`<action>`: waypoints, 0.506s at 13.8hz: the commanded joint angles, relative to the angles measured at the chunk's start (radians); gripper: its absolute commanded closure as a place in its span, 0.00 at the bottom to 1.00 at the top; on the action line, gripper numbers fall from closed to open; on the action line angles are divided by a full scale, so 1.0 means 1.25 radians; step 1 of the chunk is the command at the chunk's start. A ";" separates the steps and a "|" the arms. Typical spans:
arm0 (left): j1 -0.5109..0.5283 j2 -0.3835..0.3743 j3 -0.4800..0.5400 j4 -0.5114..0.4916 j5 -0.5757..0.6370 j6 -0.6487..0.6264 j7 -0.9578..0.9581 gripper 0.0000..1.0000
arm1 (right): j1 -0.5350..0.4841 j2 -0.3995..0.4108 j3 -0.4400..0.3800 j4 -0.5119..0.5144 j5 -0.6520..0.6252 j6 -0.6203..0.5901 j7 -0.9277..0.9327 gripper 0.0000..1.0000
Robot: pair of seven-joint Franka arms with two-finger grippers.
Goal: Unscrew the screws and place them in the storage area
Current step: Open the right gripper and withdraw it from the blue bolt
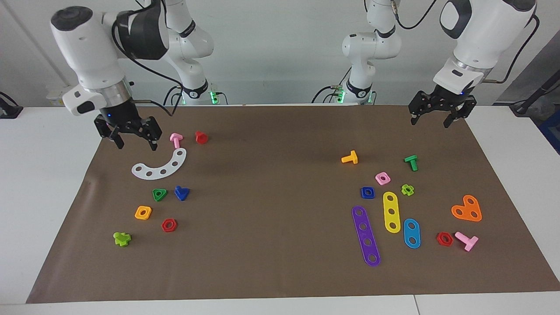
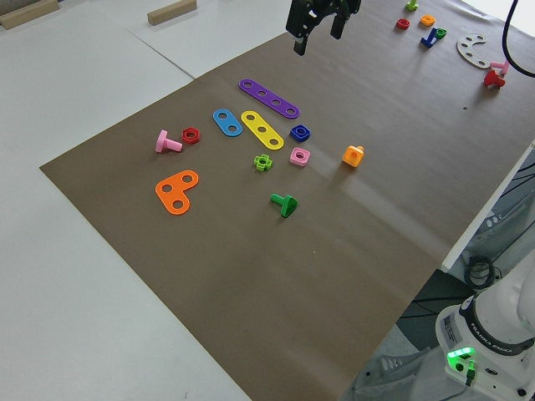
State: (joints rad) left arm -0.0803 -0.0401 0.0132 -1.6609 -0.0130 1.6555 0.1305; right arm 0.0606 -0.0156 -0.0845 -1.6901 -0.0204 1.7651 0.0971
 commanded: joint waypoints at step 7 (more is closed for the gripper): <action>0.004 -0.026 -0.003 -0.029 0.014 0.005 0.004 0.00 | -0.028 -0.059 0.015 0.063 0.003 -0.189 -0.013 0.00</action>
State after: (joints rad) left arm -0.0803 -0.0401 0.0132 -1.6609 -0.0130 1.6555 0.1305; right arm 0.0234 -0.0832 -0.0781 -1.6012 -0.0204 1.5377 0.0950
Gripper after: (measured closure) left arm 0.000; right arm 0.000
